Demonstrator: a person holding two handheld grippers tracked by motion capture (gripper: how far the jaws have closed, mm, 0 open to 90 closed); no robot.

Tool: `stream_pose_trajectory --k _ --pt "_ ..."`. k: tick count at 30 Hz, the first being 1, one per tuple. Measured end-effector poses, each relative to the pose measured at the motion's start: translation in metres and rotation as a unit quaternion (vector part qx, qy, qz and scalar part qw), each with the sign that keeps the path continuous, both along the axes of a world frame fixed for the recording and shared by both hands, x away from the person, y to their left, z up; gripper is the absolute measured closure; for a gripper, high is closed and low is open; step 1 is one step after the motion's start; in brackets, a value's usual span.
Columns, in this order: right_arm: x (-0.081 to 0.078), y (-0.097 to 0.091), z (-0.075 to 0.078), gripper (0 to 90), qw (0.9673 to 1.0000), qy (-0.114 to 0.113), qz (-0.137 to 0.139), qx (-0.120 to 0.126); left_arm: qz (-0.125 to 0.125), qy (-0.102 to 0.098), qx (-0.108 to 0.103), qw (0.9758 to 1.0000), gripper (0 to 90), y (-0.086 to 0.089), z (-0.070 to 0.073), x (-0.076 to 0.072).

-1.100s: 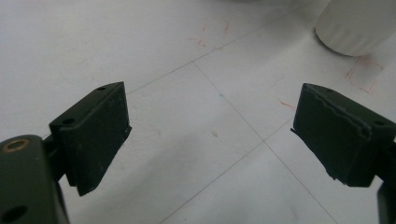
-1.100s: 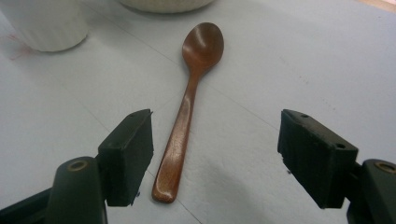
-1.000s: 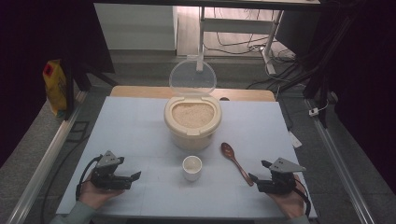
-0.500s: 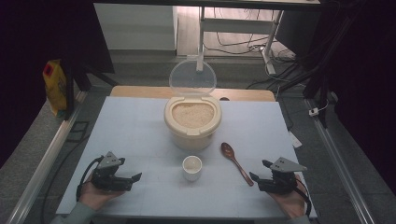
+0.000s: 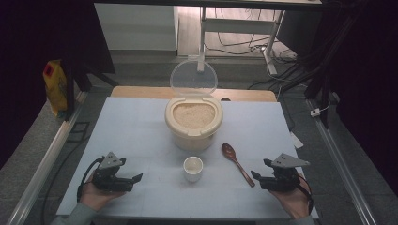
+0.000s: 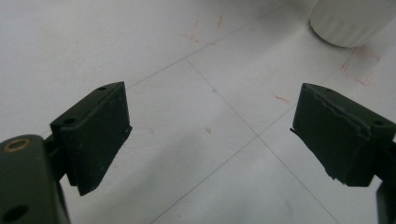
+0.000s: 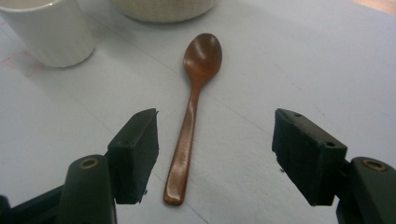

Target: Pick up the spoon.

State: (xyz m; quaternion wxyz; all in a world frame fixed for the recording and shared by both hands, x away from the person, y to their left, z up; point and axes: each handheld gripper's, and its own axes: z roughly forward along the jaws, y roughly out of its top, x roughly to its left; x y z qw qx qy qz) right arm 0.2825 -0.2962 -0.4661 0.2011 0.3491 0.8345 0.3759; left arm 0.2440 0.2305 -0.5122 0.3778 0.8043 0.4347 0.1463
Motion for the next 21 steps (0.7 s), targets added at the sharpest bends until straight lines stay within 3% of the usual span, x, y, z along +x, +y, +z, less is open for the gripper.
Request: stream_pose_trajectory --k 7,13,14,15,16,18,20,21 --pt "0.004 0.018 0.019 33.1 0.9991 0.032 -0.001 -0.027 -0.002 0.003 0.005 1.0 10.7 -0.001 -0.002 0.001" --pt "0.011 0.032 0.022 33.0 0.9957 0.066 -0.001 -0.065 -0.003 0.003 0.008 1.0 10.7 -0.001 -0.002 0.0" --pt "0.014 0.037 0.021 33.1 0.9934 0.084 -0.006 -0.078 -0.004 0.003 0.008 1.0 10.7 -0.001 -0.002 0.0" --pt "0.014 0.037 0.021 33.1 0.9934 0.084 -0.006 -0.078 -0.004 0.004 0.008 0.9999 10.7 -0.001 -0.002 0.0" --pt "0.019 0.042 0.017 33.4 0.9902 0.105 -0.011 -0.091 -0.005 0.004 0.009 0.9999 10.6 -0.001 -0.002 0.001" --pt "0.024 0.046 0.013 34.0 0.9865 0.125 -0.016 -0.105 -0.005 0.005 0.01 0.9999 10.7 -0.001 -0.003 0.001" --pt "0.028 0.049 0.009 35.4 0.9832 0.14 -0.019 -0.115 -0.005 0.005 0.009 0.9999 10.7 -0.001 -0.003 0.001" --pt "0.028 0.049 0.009 35.4 0.9832 0.14 -0.019 -0.115 -0.005 0.005 0.01 0.9999 10.7 -0.001 -0.003 0.001"
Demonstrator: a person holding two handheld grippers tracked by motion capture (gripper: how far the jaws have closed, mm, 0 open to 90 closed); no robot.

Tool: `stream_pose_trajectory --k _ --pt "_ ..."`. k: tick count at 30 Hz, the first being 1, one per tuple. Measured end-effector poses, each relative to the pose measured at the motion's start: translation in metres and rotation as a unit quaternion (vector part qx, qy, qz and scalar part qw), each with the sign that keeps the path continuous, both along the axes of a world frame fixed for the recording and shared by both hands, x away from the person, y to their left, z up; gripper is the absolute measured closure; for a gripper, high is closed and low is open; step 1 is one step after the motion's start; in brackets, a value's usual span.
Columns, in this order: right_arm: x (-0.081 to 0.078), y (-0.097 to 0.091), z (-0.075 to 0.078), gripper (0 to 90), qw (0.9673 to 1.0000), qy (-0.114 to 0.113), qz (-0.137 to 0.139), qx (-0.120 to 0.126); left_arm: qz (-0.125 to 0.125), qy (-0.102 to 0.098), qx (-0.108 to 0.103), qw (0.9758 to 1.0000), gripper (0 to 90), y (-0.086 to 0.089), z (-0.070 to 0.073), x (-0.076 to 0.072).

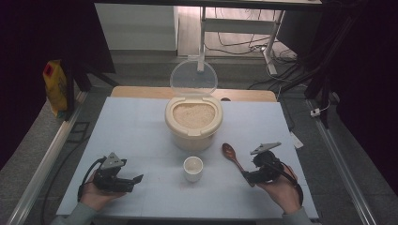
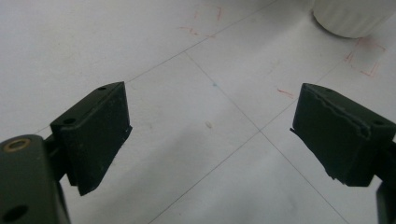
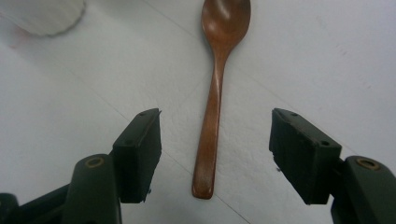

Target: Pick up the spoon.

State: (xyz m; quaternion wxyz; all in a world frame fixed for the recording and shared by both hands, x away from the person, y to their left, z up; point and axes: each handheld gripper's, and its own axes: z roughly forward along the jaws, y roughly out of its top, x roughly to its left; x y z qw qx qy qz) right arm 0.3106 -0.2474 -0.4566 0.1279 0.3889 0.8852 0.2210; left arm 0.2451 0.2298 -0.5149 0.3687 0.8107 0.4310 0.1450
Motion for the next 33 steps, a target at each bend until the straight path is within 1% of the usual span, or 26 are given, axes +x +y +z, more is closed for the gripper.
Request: stream_pose_trajectory --k 2,8,9,10,11,13,14,15,17,18,19,20,22,23,24,26,27,28,30,31,32,33 --pt "0.006 0.002 -0.004 36.4 0.9998 0.017 -0.002 -0.008 0.0 0.0 0.001 1.0 10.7 0.0 0.0 0.0" --pt "0.016 0.009 -0.013 40.9 0.9987 0.044 -0.002 -0.025 -0.003 0.002 0.003 1.0 10.7 0.0 -0.001 0.001" --pt "0.016 0.009 -0.013 40.9 0.9987 0.044 -0.002 -0.025 -0.003 0.003 0.003 1.0 10.7 0.0 -0.001 0.002" --pt "0.019 0.012 -0.017 42.1 0.9982 0.05 -0.003 -0.033 -0.003 0.003 0.004 1.0 10.7 0.0 -0.002 0.002" --pt "0.019 0.012 -0.017 42.1 0.9982 0.05 -0.003 -0.033 -0.003 0.003 0.004 1.0 10.7 0.0 -0.002 0.002" --pt "0.021 0.014 -0.021 44.5 0.9973 0.062 -0.003 -0.039 -0.003 0.003 0.004 1.0 10.7 0.0 -0.002 0.002" --pt "0.021 0.014 -0.023 45.4 0.9971 0.065 -0.003 -0.038 -0.003 0.003 0.005 1.0 10.7 0.0 -0.002 0.002" --pt "0.021 0.015 -0.024 46.7 0.9969 0.065 -0.004 -0.043 -0.003 0.003 0.005 1.0 10.7 0.0 -0.002 0.002" --pt "0.022 0.015 -0.027 49.1 0.9963 0.073 -0.003 -0.046 -0.003 0.004 0.004 1.0 10.7 0.0 -0.002 0.002" --pt "0.022 0.015 -0.027 49.1 0.9963 0.073 -0.003 -0.046 -0.003 0.004 0.005 1.0 10.7 0.0 -0.002 0.002" --pt "0.022 0.016 -0.029 52.1 0.996 0.075 -0.006 -0.047 -0.003 0.004 0.005 1.0 10.7 0.0 -0.002 0.002" --pt "0.023 0.016 -0.03 53.3 0.9955 0.08 -0.006 -0.049 -0.003 0.005 0.005 1.0 10.7 0.0 -0.002 0.002" --pt "0.023 0.016 -0.031 54.5 0.9955 0.081 -0.007 -0.049 -0.003 0.004 0.006 1.0 10.7 0.0 -0.002 0.002" --pt "0.023 0.017 -0.033 57.8 0.9954 0.082 -0.008 -0.05 -0.003 0.004 0.006 1.0 10.7 0.001 -0.002 0.002" --pt "0.023 0.017 -0.032 59.3 0.9949 0.086 -0.007 -0.052 -0.003 0.005 0.006 1.0 10.7 0.0 -0.003 0.002" --pt "0.024 0.017 -0.033 60.3 0.9946 0.089 -0.007 -0.053 -0.003 0.005 0.006 1.0 10.7 0.0 -0.003 0.002" --pt "0.024 0.017 -0.033 61.8 0.9946 0.089 -0.006 -0.053 -0.004 0.004 0.007 1.0 10.7 0.0 -0.003 0.002" --pt "0.024 0.018 -0.034 64.6 0.9938 0.094 -0.005 -0.058 -0.003 0.005 0.007 1.0 10.7 0.0 -0.003 0.002" --pt "0.024 0.018 -0.035 65.7 0.9942 0.092 -0.007 -0.056 -0.003 0.005 0.007 1.0 10.7 0.001 -0.003 0.002" --pt "0.024 0.019 -0.037 68.6 0.9938 0.093 -0.01 -0.06 -0.003 0.005 0.007 1.0 10.7 0.001 -0.003 0.002" --pt "0.024 0.019 -0.036 69.2 0.9934 0.093 -0.009 -0.066 -0.003 0.004 0.007 1.0 10.7 0.001 -0.003 0.002" --pt "0.024 0.019 -0.036 70.0 0.9934 0.093 -0.01 -0.066 -0.002 0.004 0.008 1.0 10.7 0.001 -0.003 0.002"
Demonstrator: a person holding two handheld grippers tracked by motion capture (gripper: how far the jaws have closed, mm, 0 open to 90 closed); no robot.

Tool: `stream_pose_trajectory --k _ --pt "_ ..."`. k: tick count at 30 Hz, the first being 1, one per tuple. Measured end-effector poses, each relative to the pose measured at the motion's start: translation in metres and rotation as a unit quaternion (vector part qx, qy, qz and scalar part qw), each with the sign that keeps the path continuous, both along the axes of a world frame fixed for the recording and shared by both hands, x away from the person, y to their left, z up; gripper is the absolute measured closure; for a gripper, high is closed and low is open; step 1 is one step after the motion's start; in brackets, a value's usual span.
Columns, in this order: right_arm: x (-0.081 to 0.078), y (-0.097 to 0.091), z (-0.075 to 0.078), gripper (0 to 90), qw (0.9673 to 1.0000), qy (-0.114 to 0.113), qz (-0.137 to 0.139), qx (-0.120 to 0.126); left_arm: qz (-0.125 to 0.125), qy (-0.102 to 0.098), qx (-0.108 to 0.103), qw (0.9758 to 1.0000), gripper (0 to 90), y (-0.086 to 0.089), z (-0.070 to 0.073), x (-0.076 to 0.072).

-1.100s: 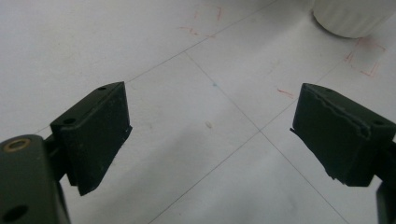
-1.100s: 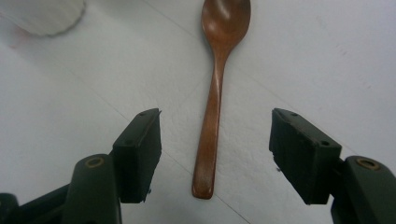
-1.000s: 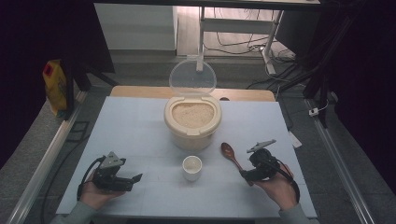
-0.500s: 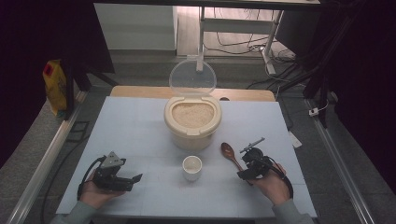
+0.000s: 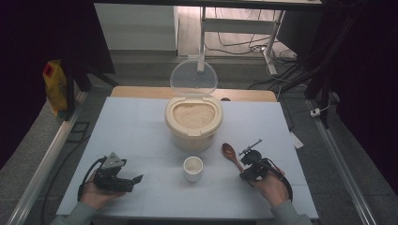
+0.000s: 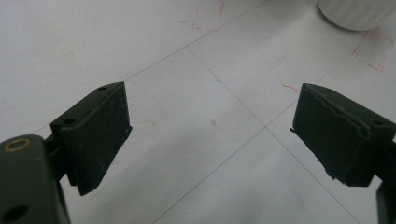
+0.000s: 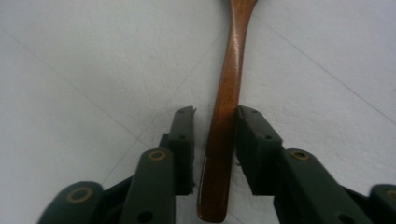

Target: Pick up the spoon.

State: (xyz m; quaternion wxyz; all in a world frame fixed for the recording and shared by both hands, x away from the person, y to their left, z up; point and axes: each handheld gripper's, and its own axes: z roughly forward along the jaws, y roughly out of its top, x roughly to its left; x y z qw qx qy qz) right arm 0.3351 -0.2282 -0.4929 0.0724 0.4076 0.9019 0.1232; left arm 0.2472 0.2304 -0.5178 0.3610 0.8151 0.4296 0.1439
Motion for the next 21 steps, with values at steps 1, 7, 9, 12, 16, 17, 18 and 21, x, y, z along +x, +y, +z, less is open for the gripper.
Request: stream_pose_trajectory --k 1,7,9,12,16,17,18,21 --pt "-0.0002 0.0003 -0.0007 71.4 1.0 -0.004 -0.002 0.0 -0.001 -0.001 0.0 1.0 10.7 0.0001 0.0 0.0" --pt "-0.0005 0.0036 -0.0011 76.4 0.9999 -0.005 -0.012 -0.01 -0.002 0.0 0.002 1.0 10.7 -0.0007 -0.0005 0.0" --pt "-0.001 0.0049 -0.001 77.2 0.9998 -0.006 -0.01 -0.013 -0.002 0.0 0.002 1.0 10.7 -0.0007 -0.0007 -0.0002" --pt "-0.0009 0.0049 -0.0009 77.5 0.9999 -0.005 -0.009 -0.013 -0.003 -0.001 0.001 1.0 10.7 -0.0005 -0.0005 -0.0003" --pt "-0.0012 0.0045 -0.0004 77.7 0.9999 -0.008 -0.002 -0.014 -0.003 0.0 0.001 1.0 10.7 -0.0005 -0.0009 -0.0003" --pt "-0.001 0.0043 -0.0001 77.7 0.9999 -0.007 0.0 -0.013 -0.003 0.001 0.001 1.0 10.7 -0.0005 -0.0011 -0.0003" --pt "-0.001 0.0043 -0.0001 77.7 0.9999 -0.007 0.0 -0.013 -0.002 0.001 0.001 1.0 10.7 -0.0005 -0.0011 -0.0003" --pt "-0.0005 0.0022 -0.0001 77.7 1.0 -0.007 0.002 -0.007 -0.002 0.001 0.002 1.0 10.7 0.0 -0.0014 -0.0004"
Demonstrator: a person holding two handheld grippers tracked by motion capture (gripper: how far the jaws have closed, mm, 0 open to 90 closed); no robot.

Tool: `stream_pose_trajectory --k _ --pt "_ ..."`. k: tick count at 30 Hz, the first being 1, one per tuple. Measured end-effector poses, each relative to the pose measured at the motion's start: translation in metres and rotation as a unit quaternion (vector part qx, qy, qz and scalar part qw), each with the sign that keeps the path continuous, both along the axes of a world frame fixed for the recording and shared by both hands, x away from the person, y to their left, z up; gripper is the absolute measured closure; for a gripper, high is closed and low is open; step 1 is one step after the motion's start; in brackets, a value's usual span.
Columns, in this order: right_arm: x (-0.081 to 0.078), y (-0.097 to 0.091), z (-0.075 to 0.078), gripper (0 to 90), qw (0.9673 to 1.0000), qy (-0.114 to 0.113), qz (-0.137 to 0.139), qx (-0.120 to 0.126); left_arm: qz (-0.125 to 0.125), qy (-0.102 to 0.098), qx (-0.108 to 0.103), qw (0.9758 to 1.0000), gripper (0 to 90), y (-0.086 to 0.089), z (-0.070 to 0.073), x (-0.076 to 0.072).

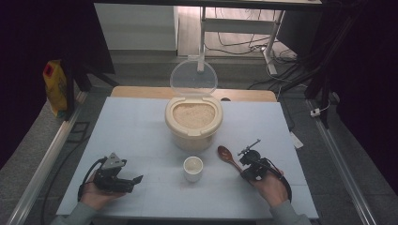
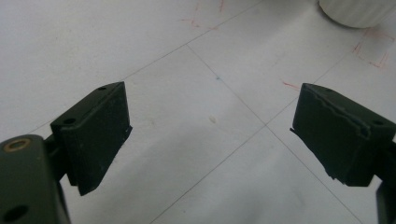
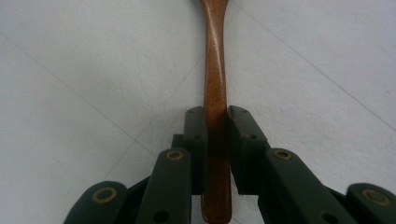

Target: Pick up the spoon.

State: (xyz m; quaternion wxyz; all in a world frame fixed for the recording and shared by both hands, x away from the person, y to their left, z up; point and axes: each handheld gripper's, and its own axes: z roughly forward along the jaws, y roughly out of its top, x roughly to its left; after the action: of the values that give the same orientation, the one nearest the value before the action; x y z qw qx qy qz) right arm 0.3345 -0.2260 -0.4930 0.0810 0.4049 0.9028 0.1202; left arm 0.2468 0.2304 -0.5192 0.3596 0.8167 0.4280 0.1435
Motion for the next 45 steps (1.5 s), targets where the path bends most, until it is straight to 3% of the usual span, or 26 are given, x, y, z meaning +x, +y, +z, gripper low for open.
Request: stream_pose_trajectory --k 21,45 --pt "-0.008 -0.021 0.026 77.7 0.9985 -0.024 0.013 0.048 0.001 0.003 0.001 1.0 10.7 0.001 -0.002 0.0" --pt "-0.027 -0.024 0.055 77.8 0.9922 -0.037 0.079 0.088 0.002 0.002 0.003 1.0 10.8 0.001 -0.002 0.001"
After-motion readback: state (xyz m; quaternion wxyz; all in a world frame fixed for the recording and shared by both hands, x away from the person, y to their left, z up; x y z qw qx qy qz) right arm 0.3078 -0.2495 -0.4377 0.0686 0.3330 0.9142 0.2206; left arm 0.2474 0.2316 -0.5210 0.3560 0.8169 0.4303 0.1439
